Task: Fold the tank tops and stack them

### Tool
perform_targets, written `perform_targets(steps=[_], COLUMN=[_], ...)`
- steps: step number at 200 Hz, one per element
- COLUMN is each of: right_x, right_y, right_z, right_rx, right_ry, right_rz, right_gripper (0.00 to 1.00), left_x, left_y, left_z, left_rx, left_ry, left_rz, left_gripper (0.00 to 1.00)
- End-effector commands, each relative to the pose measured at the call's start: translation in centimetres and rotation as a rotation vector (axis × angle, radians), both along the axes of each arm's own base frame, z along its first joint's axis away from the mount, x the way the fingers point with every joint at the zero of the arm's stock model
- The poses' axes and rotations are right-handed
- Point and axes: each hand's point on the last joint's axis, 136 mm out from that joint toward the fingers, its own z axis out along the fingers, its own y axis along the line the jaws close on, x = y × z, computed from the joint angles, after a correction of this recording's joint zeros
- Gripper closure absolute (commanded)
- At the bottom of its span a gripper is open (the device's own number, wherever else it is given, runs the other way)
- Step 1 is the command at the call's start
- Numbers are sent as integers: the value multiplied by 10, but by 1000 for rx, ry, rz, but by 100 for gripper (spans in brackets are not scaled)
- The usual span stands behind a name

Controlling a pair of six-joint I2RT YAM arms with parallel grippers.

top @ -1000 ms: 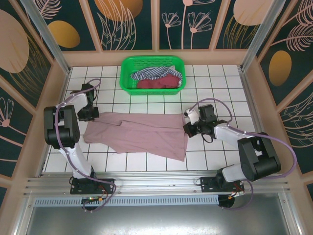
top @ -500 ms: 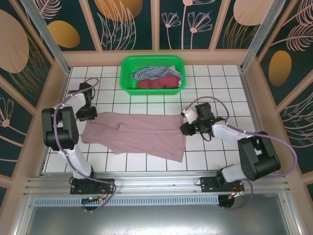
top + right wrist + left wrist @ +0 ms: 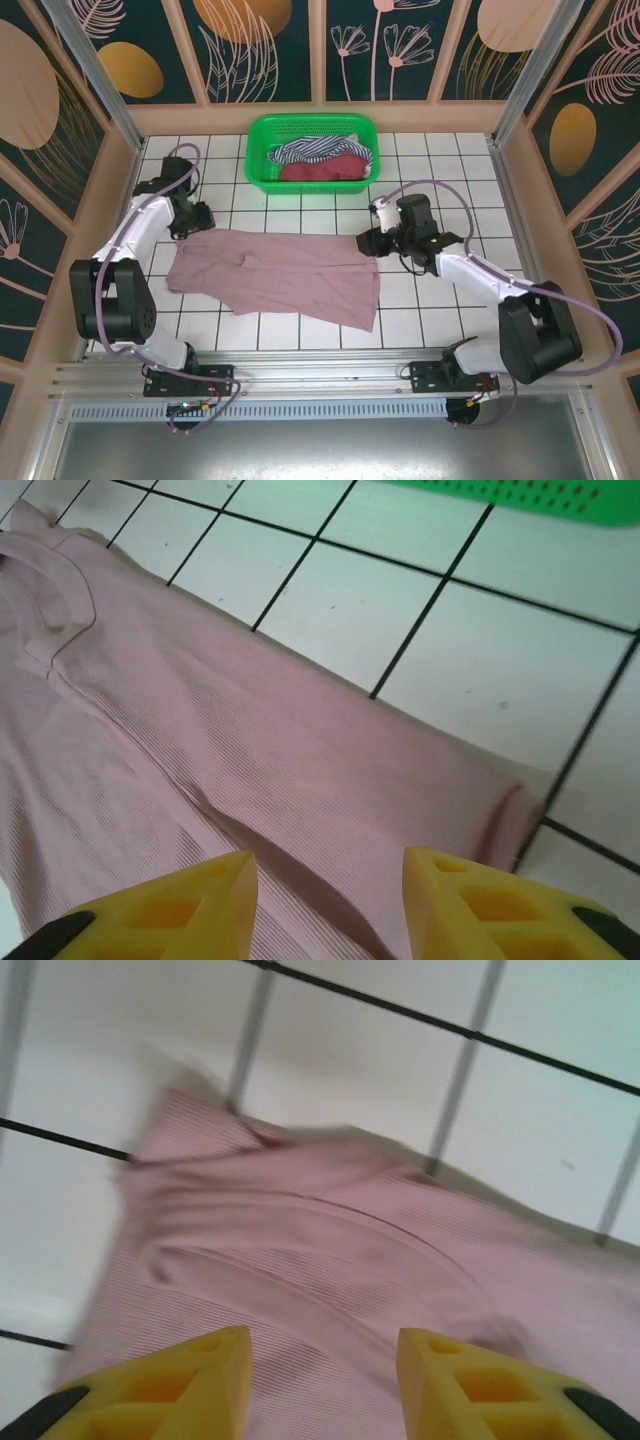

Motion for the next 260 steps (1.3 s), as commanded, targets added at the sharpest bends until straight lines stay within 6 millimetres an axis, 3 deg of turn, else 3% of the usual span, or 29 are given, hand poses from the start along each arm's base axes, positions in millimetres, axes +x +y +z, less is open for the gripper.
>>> perform_targets(steps=[1, 29, 46, 54, 86, 115, 154, 171, 190, 203, 225, 246, 260], right_x=[0, -4, -8, -10, -28, -37, -44, -39, -26, -15, -10, -29, -53], right_y=[9, 14, 13, 12, 3, -8, -25, -32, -34, -32, -32, -29, -21], right_z=[-21, -42, -58, -66, -94, -100, -107, -111, -104, -85, -53, -36, -32], right_rx=[89, 125, 120, 117, 69, 40, -24, -54, -56, -33, -8, 25, 13], right_ry=[140, 228, 269, 293, 383, 393, 392, 386, 352, 287, 223, 277, 333], right_rz=[-111, -152, -172, -182, -223, -254, -290, -297, -271, -257, -269, -320, -320], right_gripper=[57, 61, 62, 62, 63, 64, 62, 62, 61, 60, 56, 52, 48], left_x=[-5, -9, -11, -15, -38, -62, -68, -64, -56, -52, -54, -67, -80], left_y=[-62, -109, -122, -126, -124, -121, -99, -100, -102, -92, -74, -56, -59], left_z=[-16, -37, -48, -63, -88, -105, -113, -110, -97, -83, -58, -47, -45], left_rx=[-178, -229, -238, -238, -216, -203, -73, -72, -76, -19, 26, 22, -60], left_ry=[34, 66, 82, 123, 193, 250, 291, 281, 263, 245, 216, 203, 188], left_rz=[-42, -123, -159, -170, -194, -214, -220, -224, -231, -219, -176, -71, -3], left_gripper=[57, 59, 61, 62, 67, 72, 75, 75, 67, 58, 52, 49, 48])
